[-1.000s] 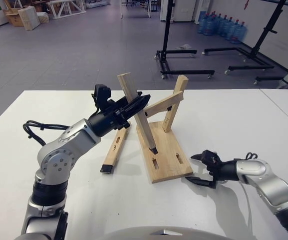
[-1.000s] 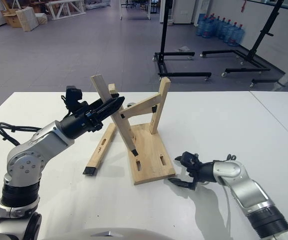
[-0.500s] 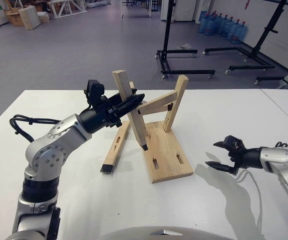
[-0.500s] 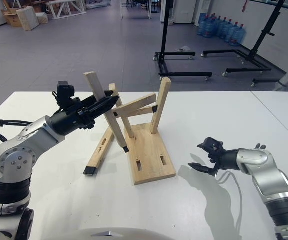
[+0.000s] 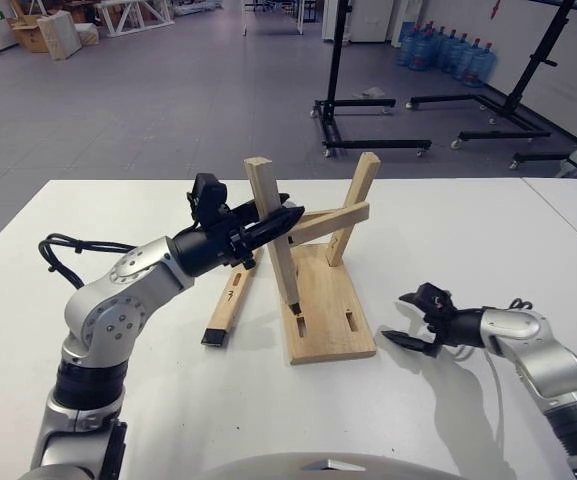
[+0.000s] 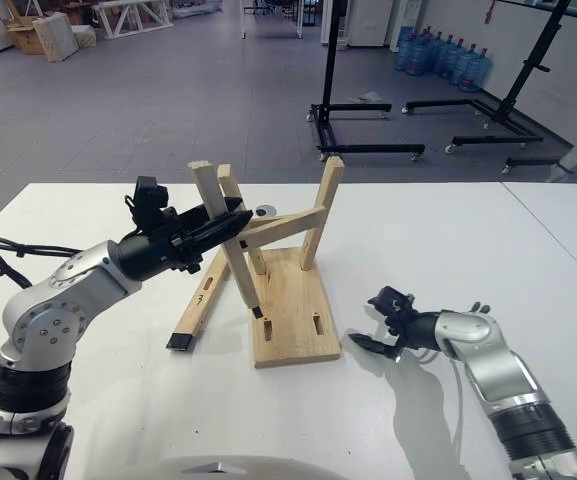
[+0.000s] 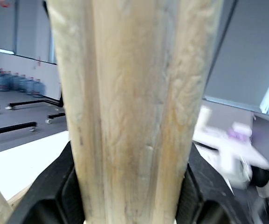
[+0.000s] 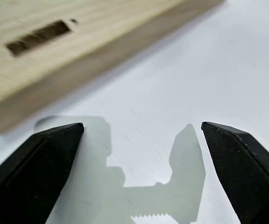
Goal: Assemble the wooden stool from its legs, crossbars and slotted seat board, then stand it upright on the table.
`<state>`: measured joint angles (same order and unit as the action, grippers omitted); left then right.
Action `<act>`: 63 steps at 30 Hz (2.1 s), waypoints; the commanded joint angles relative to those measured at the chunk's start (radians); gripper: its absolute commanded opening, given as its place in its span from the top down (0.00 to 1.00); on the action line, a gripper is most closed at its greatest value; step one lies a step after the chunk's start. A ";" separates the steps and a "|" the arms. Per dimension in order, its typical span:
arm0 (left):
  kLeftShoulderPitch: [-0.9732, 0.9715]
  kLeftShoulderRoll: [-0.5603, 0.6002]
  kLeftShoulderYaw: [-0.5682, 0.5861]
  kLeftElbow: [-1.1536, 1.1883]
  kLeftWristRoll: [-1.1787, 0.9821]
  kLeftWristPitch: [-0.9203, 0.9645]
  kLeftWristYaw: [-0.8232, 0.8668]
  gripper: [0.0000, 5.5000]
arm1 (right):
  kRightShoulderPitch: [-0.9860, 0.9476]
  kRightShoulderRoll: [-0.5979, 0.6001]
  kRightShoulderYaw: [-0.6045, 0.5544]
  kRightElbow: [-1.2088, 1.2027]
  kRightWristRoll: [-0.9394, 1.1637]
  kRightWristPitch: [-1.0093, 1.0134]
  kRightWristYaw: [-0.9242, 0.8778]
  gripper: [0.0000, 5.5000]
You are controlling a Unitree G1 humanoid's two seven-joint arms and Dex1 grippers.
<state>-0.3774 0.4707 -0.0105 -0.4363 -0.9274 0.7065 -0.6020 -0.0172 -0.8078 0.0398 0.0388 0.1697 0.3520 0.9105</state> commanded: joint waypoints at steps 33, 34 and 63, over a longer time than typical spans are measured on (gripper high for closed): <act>0.062 -0.143 -0.125 0.130 0.268 -0.202 -0.214 0.63 | -0.118 -0.008 0.026 0.045 -0.018 0.031 0.086 0.15; 0.068 -0.141 -0.129 0.131 0.273 -0.205 -0.218 0.63 | -0.119 -0.006 0.027 0.045 -0.018 0.031 0.086 0.15; 0.164 -0.016 -0.301 0.134 0.524 -0.402 -0.330 0.63 | -0.101 0.029 0.045 0.016 -0.015 0.044 0.065 0.15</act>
<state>-0.2416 0.4100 -0.2717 -0.3022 -0.4824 0.3107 -0.9257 -0.1249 -0.7874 0.0802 0.0668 0.1577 0.3906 0.9849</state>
